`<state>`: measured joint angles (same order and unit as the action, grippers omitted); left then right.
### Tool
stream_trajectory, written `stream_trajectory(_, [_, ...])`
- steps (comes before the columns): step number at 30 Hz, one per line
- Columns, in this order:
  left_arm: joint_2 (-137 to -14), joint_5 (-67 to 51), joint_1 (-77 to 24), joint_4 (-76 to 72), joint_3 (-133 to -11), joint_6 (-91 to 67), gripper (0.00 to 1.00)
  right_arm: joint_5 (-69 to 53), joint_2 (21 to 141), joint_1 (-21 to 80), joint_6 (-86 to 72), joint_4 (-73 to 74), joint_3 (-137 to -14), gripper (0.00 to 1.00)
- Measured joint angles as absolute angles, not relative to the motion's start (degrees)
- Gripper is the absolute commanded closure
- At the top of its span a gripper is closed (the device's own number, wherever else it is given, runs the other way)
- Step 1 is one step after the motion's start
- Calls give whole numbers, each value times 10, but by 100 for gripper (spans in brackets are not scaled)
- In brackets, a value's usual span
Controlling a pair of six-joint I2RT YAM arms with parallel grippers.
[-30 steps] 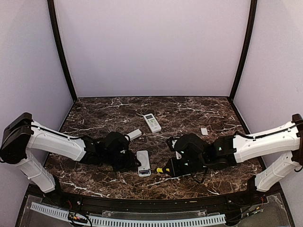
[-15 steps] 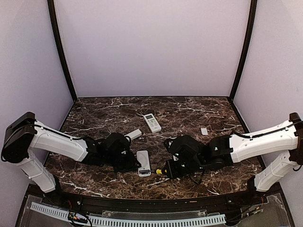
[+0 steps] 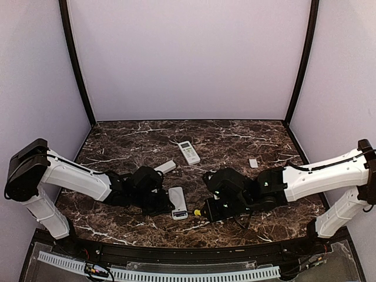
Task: Unload the batteries from the remote control
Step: Hold the remote control without the battery cover at the center of the board.
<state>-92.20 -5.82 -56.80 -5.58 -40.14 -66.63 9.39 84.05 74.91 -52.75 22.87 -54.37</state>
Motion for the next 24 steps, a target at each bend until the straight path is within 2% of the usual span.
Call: stream_trajectory(24, [-928,-67,-568,-66,-403,-666,86,114,864,760,-523,255,-573,100])
